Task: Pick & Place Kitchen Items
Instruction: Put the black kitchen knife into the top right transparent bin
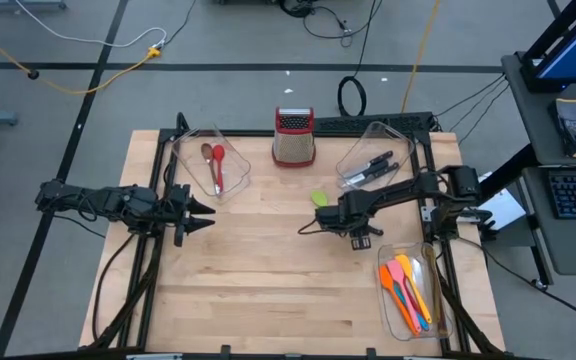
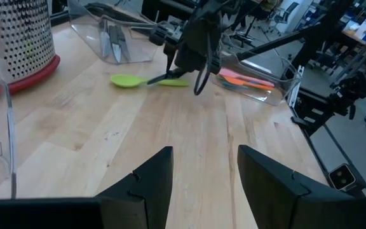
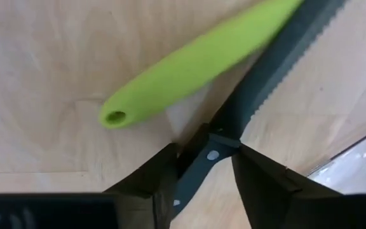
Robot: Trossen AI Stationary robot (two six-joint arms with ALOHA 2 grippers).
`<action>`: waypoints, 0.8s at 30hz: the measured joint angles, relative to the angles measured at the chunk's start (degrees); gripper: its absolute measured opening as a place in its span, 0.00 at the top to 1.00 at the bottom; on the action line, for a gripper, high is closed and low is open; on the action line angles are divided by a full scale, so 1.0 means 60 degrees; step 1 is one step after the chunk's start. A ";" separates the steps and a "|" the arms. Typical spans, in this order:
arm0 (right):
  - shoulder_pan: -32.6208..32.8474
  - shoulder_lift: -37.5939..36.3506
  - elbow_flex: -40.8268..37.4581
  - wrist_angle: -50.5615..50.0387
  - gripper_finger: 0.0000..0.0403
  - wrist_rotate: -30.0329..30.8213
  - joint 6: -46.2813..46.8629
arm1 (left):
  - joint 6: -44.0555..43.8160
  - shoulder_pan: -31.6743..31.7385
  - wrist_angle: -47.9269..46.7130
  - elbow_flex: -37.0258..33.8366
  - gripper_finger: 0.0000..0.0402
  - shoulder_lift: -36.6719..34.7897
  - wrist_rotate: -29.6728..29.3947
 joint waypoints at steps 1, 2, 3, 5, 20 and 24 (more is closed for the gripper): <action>-0.0007 0.0060 0.0003 -0.0008 0.66 -0.0002 0.0081 | -0.0018 0.0004 0.0001 0.0000 0.56 -0.0001 -0.0001; -0.0010 0.0122 0.0005 -0.0008 0.68 -0.0003 0.0135 | -0.0019 0.0002 0.0001 0.0000 0.56 -0.0002 0.0003; -0.0008 0.0162 0.0004 -0.0029 0.70 0.0010 0.0211 | -0.0021 0.0000 -0.0003 0.0000 0.56 0.0000 0.0003; -0.0008 0.0167 0.0004 -0.0066 0.73 0.0038 0.0423 | -0.0040 0.0001 0.0004 0.0000 0.56 0.0000 0.0023; 0.0031 -0.0982 0.0000 -0.1173 0.88 -0.0504 0.1179 | -0.0259 0.0003 0.0092 0.0000 0.56 0.0000 0.0043; 0.0032 -0.1932 0.0091 -0.1323 0.88 -0.1129 0.1497 | -0.0340 0.0002 0.0102 0.0000 0.56 0.0000 -0.0011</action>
